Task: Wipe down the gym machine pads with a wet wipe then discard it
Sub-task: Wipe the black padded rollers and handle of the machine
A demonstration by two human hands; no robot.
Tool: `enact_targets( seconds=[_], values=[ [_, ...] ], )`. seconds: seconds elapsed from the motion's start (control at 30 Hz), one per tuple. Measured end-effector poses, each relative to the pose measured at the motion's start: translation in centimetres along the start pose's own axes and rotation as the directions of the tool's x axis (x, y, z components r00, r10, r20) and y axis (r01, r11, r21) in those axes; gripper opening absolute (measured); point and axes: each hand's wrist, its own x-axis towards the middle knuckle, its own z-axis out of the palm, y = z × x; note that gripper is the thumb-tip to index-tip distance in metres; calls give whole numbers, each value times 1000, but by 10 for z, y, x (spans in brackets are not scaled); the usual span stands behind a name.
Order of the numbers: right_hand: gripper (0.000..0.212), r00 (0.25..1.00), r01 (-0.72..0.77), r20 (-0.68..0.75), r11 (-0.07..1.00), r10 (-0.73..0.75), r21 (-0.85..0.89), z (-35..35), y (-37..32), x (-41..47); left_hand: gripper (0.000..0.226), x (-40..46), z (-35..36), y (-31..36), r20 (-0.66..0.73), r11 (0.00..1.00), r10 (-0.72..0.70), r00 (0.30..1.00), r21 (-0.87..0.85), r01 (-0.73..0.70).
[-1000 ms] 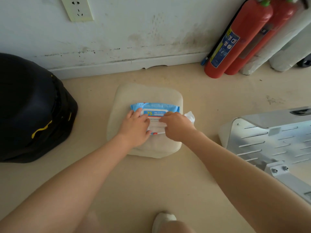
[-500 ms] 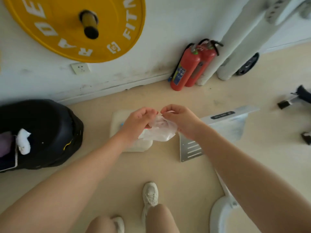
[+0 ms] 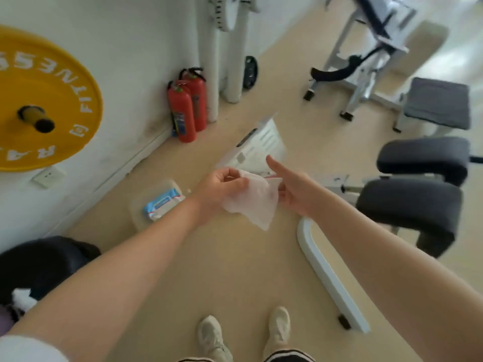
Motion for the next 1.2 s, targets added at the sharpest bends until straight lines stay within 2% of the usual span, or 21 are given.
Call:
enact_targets(
  seconds=[0.07, 0.17, 0.23, 0.33, 0.43, 0.5, 0.53, 0.6, 0.7, 0.8, 0.87, 0.93, 0.97, 1.0, 1.07, 1.13, 1.2],
  values=[
    [27, 999, -32, 29, 999, 32, 1, -34, 18, -31, 11, -4, 41, -2, 47, 999, -18, 999, 27, 16],
    [37, 997, -17, -73, 994, 25, 110, -82, 50, -71, 20, -11, 100, -11, 113, 995, -47, 992, 98, 36],
    [40, 992, 72, -114, 971, -47, 229, -115, 72, -98, 18, -15, 141, -19, 164, 989, -80, 983, 135, 58],
    [13, 959, 224, -243, 917, -146, 331, -167, 107, -142, 16, -21, 207, -36, 215, 978, -120, 969, 192, 79],
    [6, 871, 361, -451, 878, -196, 314, -216, 138, -192, 14, -30, 278, -62, 247, 966, -165, 955, 236, 106],
    [4, 815, 424, -517, 878, -263, 223, -245, 160, -226, 7, -40, 325, -84, 254, 959, -226, 940, 225, 169],
    [6, 804, 439, -506, 885, -311, 154, -258, 169, -242, 12, -47, 348, -94, 259, 956, -265, 929, 197, 217],
    [9, 800, 447, -433, 894, -416, -34, -285, 187, -272, 34, -57, 392, -115, 269, 939, -343, 900, 84, 333],
    [10, 804, 402, -284, 830, -522, -386, -328, 212, -303, 34, -73, 446, -127, 284, 882, -420, 862, -97, 461],
    [7, 834, 319, -160, 698, -528, -641, -366, 230, -315, 37, -77, 477, -130, 314, 832, -432, 846, -224, 508],
    [4, 853, 273, -81, 575, -515, -771, -387, 238, -314, 43, -74, 493, -136, 333, 830, -424, 843, -229, 508],
    [9, 866, 240, 14, 390, -500, -889, -406, 243, -307, 45, -64, 509, -145, 349, 860, -426, 835, -132, 494],
    [17, 877, 250, 60, 345, -477, -905, -416, 243, -302, 42, -55, 517, -150, 346, 880, -433, 832, -41, 474],
    [27, 882, 282, 95, 357, -461, -890, -426, 242, -298, 37, -46, 525, -153, 340, 893, -436, 833, 46, 448],
    [46, 855, 355, 58, 498, -516, -791, -451, 236, -288, 25, -21, 542, -158, 325, 902, -431, 842, 123, 414],
    [49, 794, 349, -155, 650, -588, -674, -480, 225, -273, 16, 10, 560, -159, 322, 911, -413, 852, 133, 391],
    [47, 783, 248, -336, 758, -524, -603, -512, 207, -255, 12, 38, 580, -152, 304, 912, -411, 859, 147, 383]
  ],
)
